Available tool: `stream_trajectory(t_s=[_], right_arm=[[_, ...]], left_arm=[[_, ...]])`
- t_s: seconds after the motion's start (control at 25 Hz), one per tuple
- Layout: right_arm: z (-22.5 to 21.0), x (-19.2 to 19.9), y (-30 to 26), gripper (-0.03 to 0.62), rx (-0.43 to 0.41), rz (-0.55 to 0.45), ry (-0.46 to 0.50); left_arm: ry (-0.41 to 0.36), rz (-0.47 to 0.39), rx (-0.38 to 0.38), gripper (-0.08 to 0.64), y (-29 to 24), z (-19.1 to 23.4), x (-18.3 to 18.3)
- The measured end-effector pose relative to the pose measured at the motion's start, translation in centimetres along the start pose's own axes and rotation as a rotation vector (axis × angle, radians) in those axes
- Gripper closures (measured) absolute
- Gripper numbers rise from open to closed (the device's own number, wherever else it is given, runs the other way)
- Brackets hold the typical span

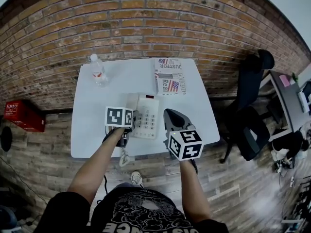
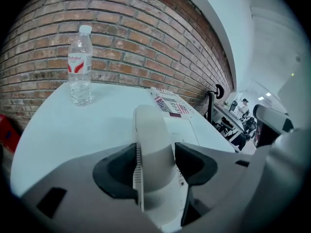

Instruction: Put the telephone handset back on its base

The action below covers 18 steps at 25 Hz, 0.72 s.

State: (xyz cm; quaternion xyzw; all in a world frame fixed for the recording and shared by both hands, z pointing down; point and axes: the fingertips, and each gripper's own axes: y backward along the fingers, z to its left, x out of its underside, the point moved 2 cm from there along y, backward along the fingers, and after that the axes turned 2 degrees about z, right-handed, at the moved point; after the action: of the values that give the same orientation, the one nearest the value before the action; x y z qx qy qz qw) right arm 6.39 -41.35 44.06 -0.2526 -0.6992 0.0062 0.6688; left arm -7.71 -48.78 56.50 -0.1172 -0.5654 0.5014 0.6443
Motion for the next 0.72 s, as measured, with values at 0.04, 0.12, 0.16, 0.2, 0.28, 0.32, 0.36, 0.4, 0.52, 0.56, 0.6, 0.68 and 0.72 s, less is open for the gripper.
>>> stream_trajectory(t_s=[0.04,0.12,0.16,0.2,0.28,0.32,0.36,0.4,0.52,0.56,0.6,0.68,0.72], right_arm=[[0.0,0.0,0.1,0.592,-0.002,0.001,0.001],[0.1,0.0,0.2,0.592,-0.005,0.002,0.005],[0.1,0.0,0.3,0.591,-0.008,0.003,0.007],[0.2,0.0,0.4,0.592,-0.010,0.003,0.009],[0.4,0.0,0.7,0.592,-0.017,0.004,0.013],[0.5,0.0,0.8,0.592,-0.021,0.004,0.015],[0.6,0.0,0.9,0.591,-0.025,0.004,0.017],[0.7,0.0,1.0,0.591,-0.029,0.004,0.019],[0.9,-0.2,1.7,0.591,-0.041,0.001,0.025],[1.0,-0.3,1.9,0.592,-0.045,-0.001,0.027],[1.1,-0.4,2.1,0.591,-0.049,-0.003,0.030],[1.2,-0.7,2.6,0.591,-0.058,-0.010,0.036],[1.3,-0.9,2.9,0.592,-0.063,-0.013,0.040]], left_arm=[[-0.004,-0.002,0.002,0.327,0.1,0.0,0.0],[-0.014,-0.015,-0.002,0.327,0.4,0.0,-0.2],[-0.018,-0.024,-0.005,0.327,0.7,-0.1,-0.3],[-0.022,-0.031,-0.008,0.327,0.9,-0.1,-0.4],[-0.031,-0.040,-0.015,0.327,1.5,-0.1,-0.6],[-0.036,-0.046,-0.019,0.327,1.8,-0.1,-0.8],[-0.039,-0.054,-0.022,0.327,2.2,-0.1,-1.0],[-0.041,-0.064,-0.025,0.327,2.6,-0.1,-1.2],[-0.043,-0.098,-0.028,0.327,4.2,-0.5,-1.5],[-0.045,-0.111,-0.029,0.327,4.8,-0.7,-1.6],[-0.048,-0.126,-0.031,0.327,5.3,-0.9,-1.6],[-0.053,-0.159,-0.032,0.330,6.5,-1.3,-1.7],[-0.055,-0.175,-0.032,0.331,7.2,-1.5,-1.7]])
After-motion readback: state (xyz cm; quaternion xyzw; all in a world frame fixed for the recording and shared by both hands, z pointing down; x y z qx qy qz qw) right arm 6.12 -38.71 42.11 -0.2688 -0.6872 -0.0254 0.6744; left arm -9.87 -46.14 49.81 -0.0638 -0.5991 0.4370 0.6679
